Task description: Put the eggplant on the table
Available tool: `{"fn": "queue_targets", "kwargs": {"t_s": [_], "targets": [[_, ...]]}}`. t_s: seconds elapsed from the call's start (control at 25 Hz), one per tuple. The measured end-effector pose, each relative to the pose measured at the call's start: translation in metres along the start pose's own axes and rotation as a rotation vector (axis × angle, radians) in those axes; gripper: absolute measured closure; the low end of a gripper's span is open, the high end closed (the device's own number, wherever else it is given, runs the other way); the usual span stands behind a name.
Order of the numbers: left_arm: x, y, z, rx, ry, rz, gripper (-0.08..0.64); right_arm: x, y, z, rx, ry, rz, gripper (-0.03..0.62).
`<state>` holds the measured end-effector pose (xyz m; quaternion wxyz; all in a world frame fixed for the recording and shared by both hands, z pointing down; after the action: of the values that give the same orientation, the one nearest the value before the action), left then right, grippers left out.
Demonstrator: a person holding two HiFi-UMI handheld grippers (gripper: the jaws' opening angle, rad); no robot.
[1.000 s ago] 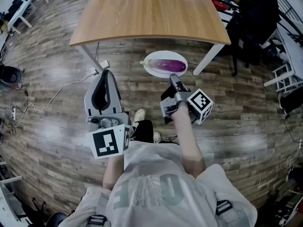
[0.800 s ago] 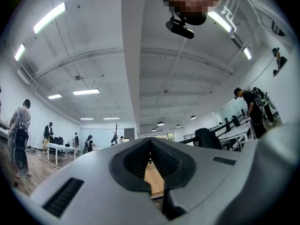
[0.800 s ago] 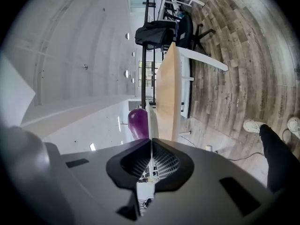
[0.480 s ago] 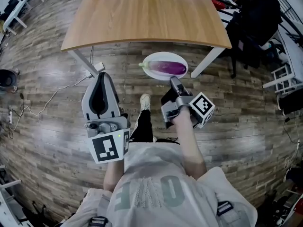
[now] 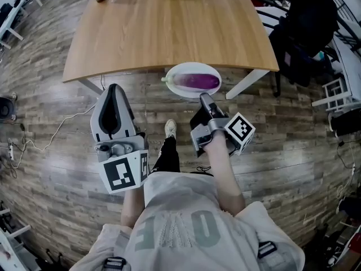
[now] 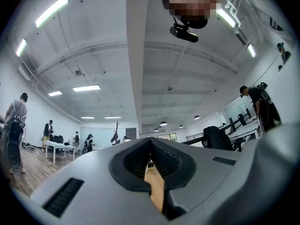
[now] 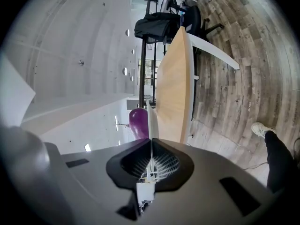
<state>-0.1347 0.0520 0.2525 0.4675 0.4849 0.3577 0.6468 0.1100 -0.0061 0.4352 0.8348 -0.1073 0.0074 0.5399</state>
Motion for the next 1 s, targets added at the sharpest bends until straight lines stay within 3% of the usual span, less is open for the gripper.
{"fn": "queue_targets", "kwargs": {"t_s": [0.16, 0.56, 1.0], "targets": [[-0.071, 0.015, -0.014, -0.014, 0.007, 0.008, 0.552, -0.053, -0.022, -0.011, -0.006, 0.018, 0.03, 0.568], [-0.214, 0.046, -0.056, -0.037, 0.008, 0.051, 0.552, -0.184, -0.044, -0.053, 0.009, -0.026, 0.042, 0.568], [-0.27, 0.079, -0.047, -0.016, 0.002, -0.036, 0.552, -0.245, -0.07, -0.063, -0.02, 0.008, 0.007, 0.568]]}}
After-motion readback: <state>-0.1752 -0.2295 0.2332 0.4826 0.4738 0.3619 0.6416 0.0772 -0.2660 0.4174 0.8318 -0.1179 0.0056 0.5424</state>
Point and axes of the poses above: the fingertips, and each gripper's own axes: x backward along the fingers, z to its right, y out of its underside, the point moved 6 cm from there along x, backward along the fingers, and after that the axes turned 10 degrees about -x, right-handed, at the moved point
